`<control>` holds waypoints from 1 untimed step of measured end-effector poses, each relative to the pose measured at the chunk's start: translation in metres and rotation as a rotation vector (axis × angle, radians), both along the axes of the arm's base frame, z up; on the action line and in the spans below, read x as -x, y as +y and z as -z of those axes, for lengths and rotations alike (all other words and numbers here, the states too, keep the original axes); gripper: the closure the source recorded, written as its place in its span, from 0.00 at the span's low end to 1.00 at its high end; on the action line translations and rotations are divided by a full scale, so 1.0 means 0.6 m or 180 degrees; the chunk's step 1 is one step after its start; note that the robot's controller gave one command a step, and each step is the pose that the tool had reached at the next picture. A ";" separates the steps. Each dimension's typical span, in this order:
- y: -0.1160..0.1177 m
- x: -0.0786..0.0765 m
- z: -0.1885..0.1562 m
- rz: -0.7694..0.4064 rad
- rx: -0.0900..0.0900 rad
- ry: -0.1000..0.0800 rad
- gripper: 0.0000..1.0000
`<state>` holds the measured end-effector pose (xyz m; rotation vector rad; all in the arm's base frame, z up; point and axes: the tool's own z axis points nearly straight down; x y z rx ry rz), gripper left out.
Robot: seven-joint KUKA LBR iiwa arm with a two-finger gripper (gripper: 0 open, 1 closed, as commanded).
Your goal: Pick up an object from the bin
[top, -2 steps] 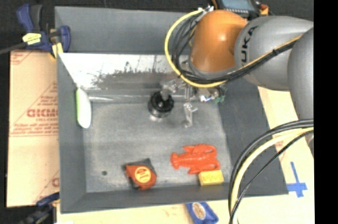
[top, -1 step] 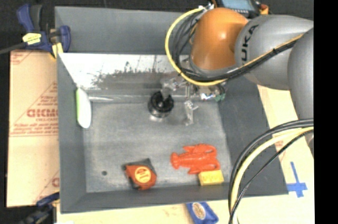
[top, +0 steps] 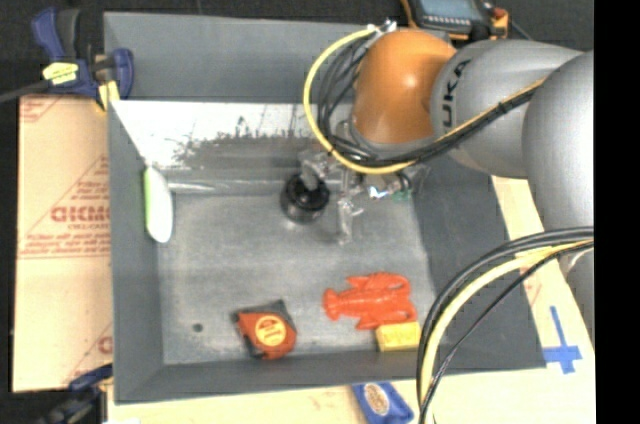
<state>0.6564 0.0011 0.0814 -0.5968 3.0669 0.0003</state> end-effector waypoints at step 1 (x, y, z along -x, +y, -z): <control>0.020 0.013 0.004 0.0403 -0.0005 -0.0034 0.00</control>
Offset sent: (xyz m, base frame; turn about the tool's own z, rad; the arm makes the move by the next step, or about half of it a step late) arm -0.0023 0.0087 -0.0114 0.0704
